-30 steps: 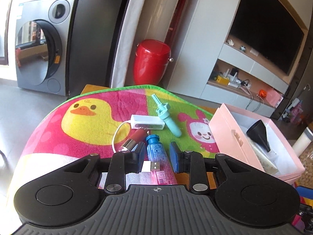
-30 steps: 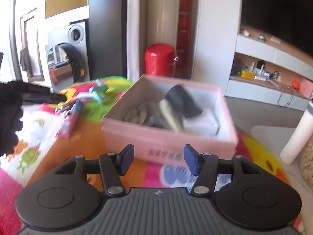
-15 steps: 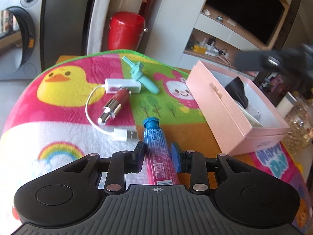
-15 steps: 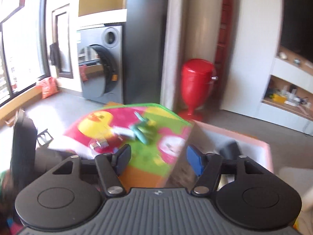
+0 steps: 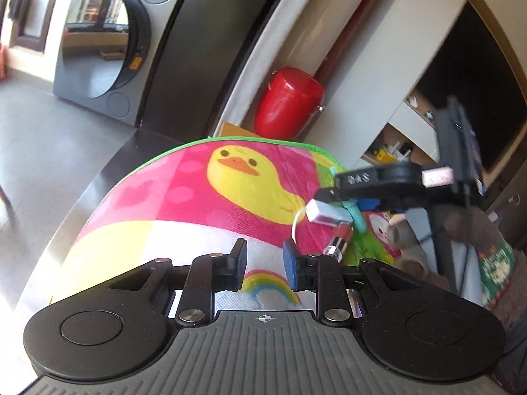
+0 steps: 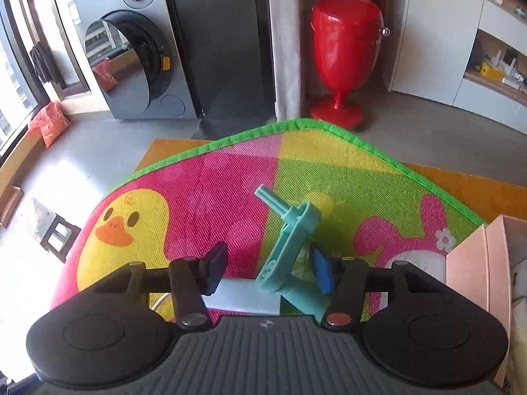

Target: Organize rigid objects

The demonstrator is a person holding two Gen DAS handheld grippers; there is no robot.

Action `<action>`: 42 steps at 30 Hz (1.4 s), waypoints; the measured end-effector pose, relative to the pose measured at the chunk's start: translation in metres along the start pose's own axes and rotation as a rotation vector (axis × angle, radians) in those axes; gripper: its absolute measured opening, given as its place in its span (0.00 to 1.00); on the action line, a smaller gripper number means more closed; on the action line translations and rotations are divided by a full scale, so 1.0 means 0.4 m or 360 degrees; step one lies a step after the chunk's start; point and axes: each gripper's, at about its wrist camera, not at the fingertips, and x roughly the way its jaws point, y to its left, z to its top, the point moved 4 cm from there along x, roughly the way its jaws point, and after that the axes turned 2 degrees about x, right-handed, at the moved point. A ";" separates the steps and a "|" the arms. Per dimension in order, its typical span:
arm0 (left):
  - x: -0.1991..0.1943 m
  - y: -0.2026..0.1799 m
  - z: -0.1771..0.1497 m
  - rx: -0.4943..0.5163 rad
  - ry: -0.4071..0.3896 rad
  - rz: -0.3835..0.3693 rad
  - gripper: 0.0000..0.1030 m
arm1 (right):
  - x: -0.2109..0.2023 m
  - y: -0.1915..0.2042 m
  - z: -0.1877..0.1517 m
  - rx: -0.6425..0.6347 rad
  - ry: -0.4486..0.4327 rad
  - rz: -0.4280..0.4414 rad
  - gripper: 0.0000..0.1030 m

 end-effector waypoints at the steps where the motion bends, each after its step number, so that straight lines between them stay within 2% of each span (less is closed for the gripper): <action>1: 0.006 0.004 -0.002 -0.0022 0.0014 -0.0012 0.26 | -0.019 0.008 -0.021 -0.0045 0.0005 0.0046 0.43; 3: 0.018 -0.004 -0.011 -0.0025 0.0048 -0.0037 0.26 | -0.060 0.017 -0.071 -0.0141 0.0026 0.0109 0.25; 7: 0.019 -0.052 -0.042 0.0064 0.0108 -0.0121 0.26 | -0.159 0.014 -0.192 -0.0316 0.0020 0.0131 0.25; 12: 0.016 -0.124 -0.097 0.0147 0.0230 -0.0204 0.26 | -0.267 -0.019 -0.321 -0.0411 -0.0013 0.0146 0.25; 14: 0.010 -0.153 -0.116 0.0207 0.0270 -0.0223 0.25 | -0.307 -0.045 -0.363 -0.0459 -0.0068 0.0086 0.25; 16: -0.010 -0.179 -0.130 0.0288 0.0278 -0.0213 0.26 | -0.361 -0.070 -0.405 -0.0482 -0.0171 -0.0037 0.26; 17: -0.023 -0.189 -0.133 0.0338 0.0274 -0.0202 0.26 | -0.388 -0.079 -0.420 -0.0463 -0.0208 -0.0052 0.29; 20: -0.061 -0.206 -0.140 0.0444 0.0265 -0.0169 0.26 | -0.471 -0.105 -0.457 -0.0299 -0.0260 0.0086 0.49; 21: -0.068 -0.205 -0.136 0.0447 0.0264 -0.0144 0.26 | -0.488 -0.102 -0.471 -0.0225 -0.0265 0.0156 0.52; 24: -0.072 -0.195 -0.128 0.0396 0.0270 -0.0082 0.26 | -0.484 -0.060 -0.515 -0.0105 -0.0168 0.0393 0.52; 25: -0.073 -0.194 -0.128 0.0379 0.0279 -0.0066 0.26 | -0.476 -0.037 -0.536 -0.0107 -0.0147 0.0421 0.52; 26: -0.076 -0.194 -0.132 0.0376 0.0285 -0.0058 0.26 | -0.465 -0.015 -0.552 -0.0135 -0.0136 0.0413 0.50; 27: -0.078 -0.194 -0.136 0.0382 0.0289 -0.0043 0.26 | -0.458 0.006 -0.570 -0.0197 -0.0126 0.0394 0.40; 29: -0.082 -0.192 -0.148 0.0383 0.0291 -0.0004 0.26 | -0.464 0.025 -0.599 -0.0321 -0.0158 0.0341 0.37; 33: -0.076 -0.187 -0.177 0.0290 0.0304 0.0017 0.26 | -0.517 -0.032 -0.620 -0.0396 -0.0245 0.0170 0.17; 36: -0.066 -0.213 -0.191 0.0244 0.0304 -0.0041 0.26 | -0.531 -0.135 -0.625 -0.0358 -0.0318 -0.0094 0.15; 38: -0.045 -0.250 -0.211 0.0228 0.0364 -0.0120 0.27 | -0.526 -0.214 -0.630 -0.0291 -0.0334 -0.0262 0.15; 40: -0.028 -0.292 -0.232 0.0278 0.0387 -0.0178 0.26 | -0.526 -0.283 -0.636 -0.0178 -0.0327 -0.0310 0.16; 42: -0.018 -0.339 -0.245 0.0353 0.0419 -0.0244 0.25 | -0.538 -0.338 -0.645 -0.0019 -0.0324 -0.0236 0.19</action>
